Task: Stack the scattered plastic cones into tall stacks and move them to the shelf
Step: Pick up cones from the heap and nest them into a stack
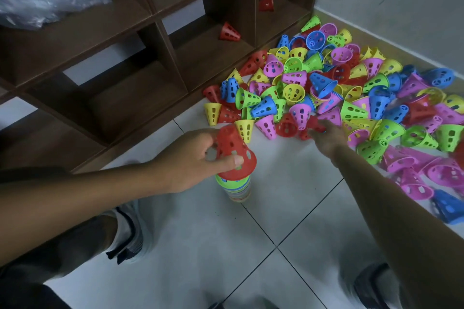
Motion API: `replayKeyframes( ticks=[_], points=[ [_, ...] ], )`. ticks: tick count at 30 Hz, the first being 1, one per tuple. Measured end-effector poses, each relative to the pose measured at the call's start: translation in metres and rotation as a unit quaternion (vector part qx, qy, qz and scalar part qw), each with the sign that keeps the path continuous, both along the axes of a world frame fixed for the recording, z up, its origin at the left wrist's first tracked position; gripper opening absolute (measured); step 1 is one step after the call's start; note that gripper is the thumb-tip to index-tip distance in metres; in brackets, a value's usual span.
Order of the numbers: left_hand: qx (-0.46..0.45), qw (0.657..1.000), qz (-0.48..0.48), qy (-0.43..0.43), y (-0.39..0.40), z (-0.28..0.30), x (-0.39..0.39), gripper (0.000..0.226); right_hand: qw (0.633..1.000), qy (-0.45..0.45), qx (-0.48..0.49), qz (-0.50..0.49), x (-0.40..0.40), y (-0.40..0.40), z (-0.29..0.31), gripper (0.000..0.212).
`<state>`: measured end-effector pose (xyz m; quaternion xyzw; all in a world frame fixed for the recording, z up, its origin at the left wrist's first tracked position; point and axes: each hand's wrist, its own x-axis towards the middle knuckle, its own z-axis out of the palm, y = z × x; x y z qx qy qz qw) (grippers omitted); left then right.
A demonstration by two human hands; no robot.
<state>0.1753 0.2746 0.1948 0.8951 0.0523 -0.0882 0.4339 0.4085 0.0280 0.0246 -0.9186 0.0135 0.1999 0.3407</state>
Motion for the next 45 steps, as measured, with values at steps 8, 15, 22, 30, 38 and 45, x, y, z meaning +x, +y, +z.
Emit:
replayKeyframes(
  ticks=[8, 15, 22, 30, 38, 45],
  points=[
    [0.122, 0.99, -0.06, 0.034, 0.002, -0.017, -0.01, 0.055, 0.991, 0.067, -0.093, 0.064, -0.002, -0.037, -0.04, 0.068],
    [0.127, 0.984, -0.076, 0.103, 0.009, -0.018, -0.009, 0.071, 0.99, 0.064, -0.091, 0.089, 0.01, -0.037, -0.05, 0.076],
    [0.085, 0.989, -0.051, 0.109, 0.012, -0.007, -0.002, 0.078, 0.99, 0.07, -0.093, 0.081, 0.013, -0.029, -0.054, 0.082],
    [0.055, 0.993, -0.037, 0.093, 0.017, -0.002, 0.006, 0.072, 0.99, 0.027, -0.117, 0.073, 0.012, -0.018, -0.06, 0.076],
    [0.064, 0.996, -0.026, 0.064, 0.011, 0.008, 0.008, 0.055, 0.992, 0.015, -0.125, 0.033, -0.003, -0.031, -0.055, 0.079],
    [0.048, 0.998, -0.003, 0.039, 0.01, 0.007, 0.017, 0.042, 0.996, -0.044, -0.057, 0.061, -0.006, -0.024, -0.026, 0.054]
  ],
)
